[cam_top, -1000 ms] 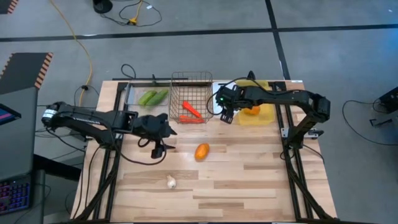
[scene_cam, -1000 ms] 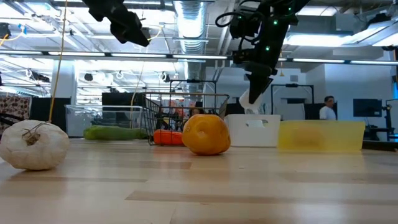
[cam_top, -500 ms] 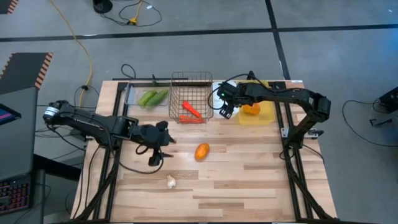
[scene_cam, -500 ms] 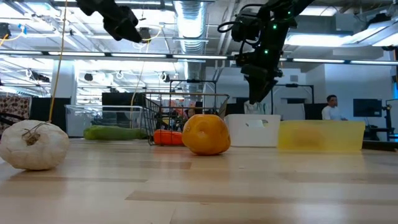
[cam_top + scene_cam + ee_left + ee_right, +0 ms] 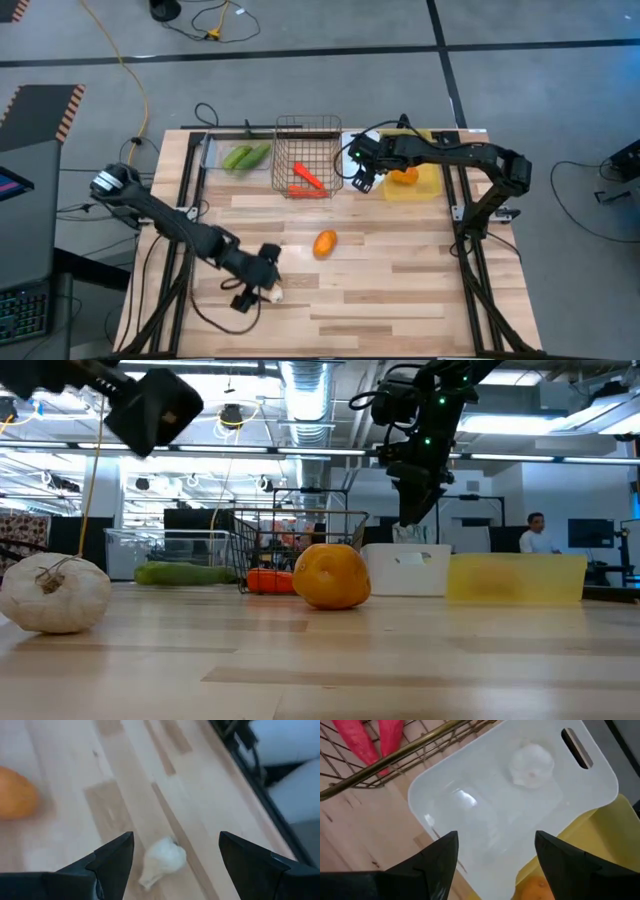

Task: Sort produce into baskets
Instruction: Put the garlic into the white bin

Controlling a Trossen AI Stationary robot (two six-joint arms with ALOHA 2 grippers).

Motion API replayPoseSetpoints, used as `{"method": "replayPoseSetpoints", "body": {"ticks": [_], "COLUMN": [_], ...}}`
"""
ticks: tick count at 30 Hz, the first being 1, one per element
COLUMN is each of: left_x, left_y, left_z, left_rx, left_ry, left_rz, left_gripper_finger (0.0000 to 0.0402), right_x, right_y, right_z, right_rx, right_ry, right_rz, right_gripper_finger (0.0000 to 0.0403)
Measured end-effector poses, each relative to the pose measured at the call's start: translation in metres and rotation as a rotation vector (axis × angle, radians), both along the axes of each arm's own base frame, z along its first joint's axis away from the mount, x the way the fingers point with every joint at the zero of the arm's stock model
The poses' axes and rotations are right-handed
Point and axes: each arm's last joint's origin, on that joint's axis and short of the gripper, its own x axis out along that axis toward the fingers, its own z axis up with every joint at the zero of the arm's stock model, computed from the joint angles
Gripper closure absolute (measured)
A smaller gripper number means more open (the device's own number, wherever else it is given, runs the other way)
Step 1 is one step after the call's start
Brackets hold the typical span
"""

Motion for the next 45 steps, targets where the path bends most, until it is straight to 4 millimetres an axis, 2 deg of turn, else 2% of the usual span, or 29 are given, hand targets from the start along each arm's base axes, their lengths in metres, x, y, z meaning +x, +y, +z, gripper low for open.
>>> {"method": "replayPoseSetpoints", "body": {"ticks": [4, 10, 19, 22, 28, 32, 38, 45], "left_x": [0.008, 0.015, 0.02, 0.022, 0.022, 0.024, 0.034, 0.063], "left_y": [-0.012, -0.018, -0.02, -0.02, -0.02, -0.016, -0.001, 0.017], "left_z": [-0.023, -0.055, -0.084, -0.084, -0.084, -0.082, -0.065, -0.032], "left_rx": [0.022, 0.084, 0.154, 0.152, 0.163, 0.16, 0.213, 0.454], "left_ry": [0.049, 0.151, 0.219, 0.204, 0.196, 0.193, 0.109, -0.099], "left_rz": [-0.018, -0.015, -0.008, -0.004, 0.005, 0.019, 0.086, 0.266], "left_gripper_finger": [0.0123, 0.0123, 0.0126, 0.0147, 0.022, 0.0253, 0.0253, 0.0242], "right_x": [0.002, 0.007, 0.017, 0.019, 0.022, 0.023, 0.025, 0.035], "right_y": [0.005, 0.02, 0.057, 0.071, 0.103, 0.124, 0.152, 0.175], "right_z": [0.0, 0.0, 0.0, 0.0, 0.0, 0.001, 0.002, 0.009], "right_rx": [0.003, 0.007, 0.007, 0.015, 0.022, 0.058, 0.176, 0.407], "right_ry": [-0.001, -0.002, -0.004, -0.015, -0.024, -0.062, -0.209, -0.396], "right_rz": [0.017, 0.069, 0.186, 0.204, 0.281, 0.255, 0.068, -0.038], "right_gripper_finger": [0.0112, 0.0112, 0.0112, 0.0112, 0.0112, 0.0112, 0.0112, 0.0112]}}
